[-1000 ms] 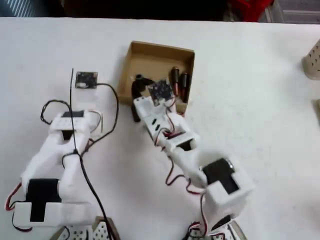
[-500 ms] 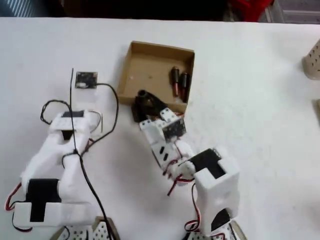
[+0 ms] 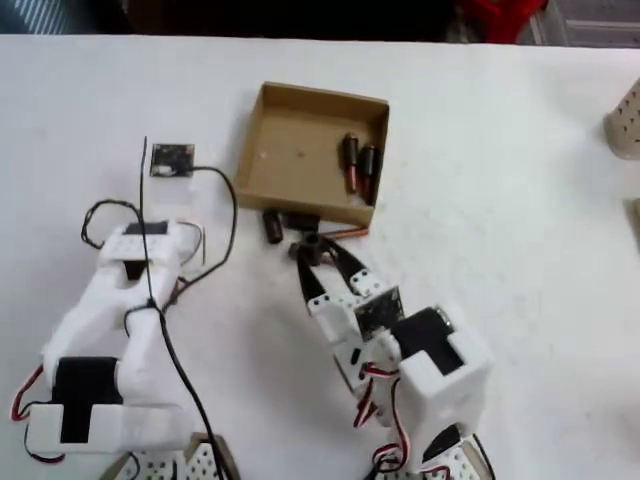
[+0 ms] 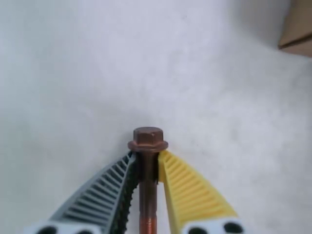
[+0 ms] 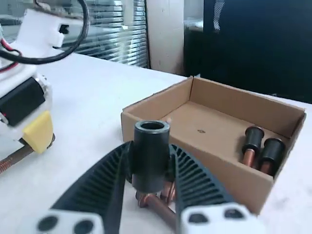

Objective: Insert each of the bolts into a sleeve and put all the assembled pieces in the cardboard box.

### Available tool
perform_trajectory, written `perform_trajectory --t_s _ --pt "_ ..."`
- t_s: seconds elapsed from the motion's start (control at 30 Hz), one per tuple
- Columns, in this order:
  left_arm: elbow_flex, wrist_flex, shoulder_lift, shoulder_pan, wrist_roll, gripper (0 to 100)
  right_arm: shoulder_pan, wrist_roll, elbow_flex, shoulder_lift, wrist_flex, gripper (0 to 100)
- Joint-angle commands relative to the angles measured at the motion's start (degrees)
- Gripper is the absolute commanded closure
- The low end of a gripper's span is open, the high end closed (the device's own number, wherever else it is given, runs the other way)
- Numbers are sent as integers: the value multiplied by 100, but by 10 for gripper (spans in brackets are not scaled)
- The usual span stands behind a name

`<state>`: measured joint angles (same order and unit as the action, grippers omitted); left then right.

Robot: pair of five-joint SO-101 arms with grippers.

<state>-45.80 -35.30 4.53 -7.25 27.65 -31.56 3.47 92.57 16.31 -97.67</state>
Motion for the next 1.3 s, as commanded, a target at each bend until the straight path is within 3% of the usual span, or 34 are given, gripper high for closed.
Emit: perform_trajectory --t_s 0.0,0.3,0.53,1.03,1.27 --pt "255 132 66 -4 -53 978 92 -79 149 -268 -145 982" --pt "273 466 180 426 -9 978 -224 -79 149 -251 -136 982" --pt "-316 519 1640 980 0 978 -180 -79 149 -251 -136 982" --pt "-3086 3807 4901 1930 0 976 -84 -79 141 -251 92 982" --pt "-3833 4519 6387 2325 0 976 -84 -79 141 -251 101 982"
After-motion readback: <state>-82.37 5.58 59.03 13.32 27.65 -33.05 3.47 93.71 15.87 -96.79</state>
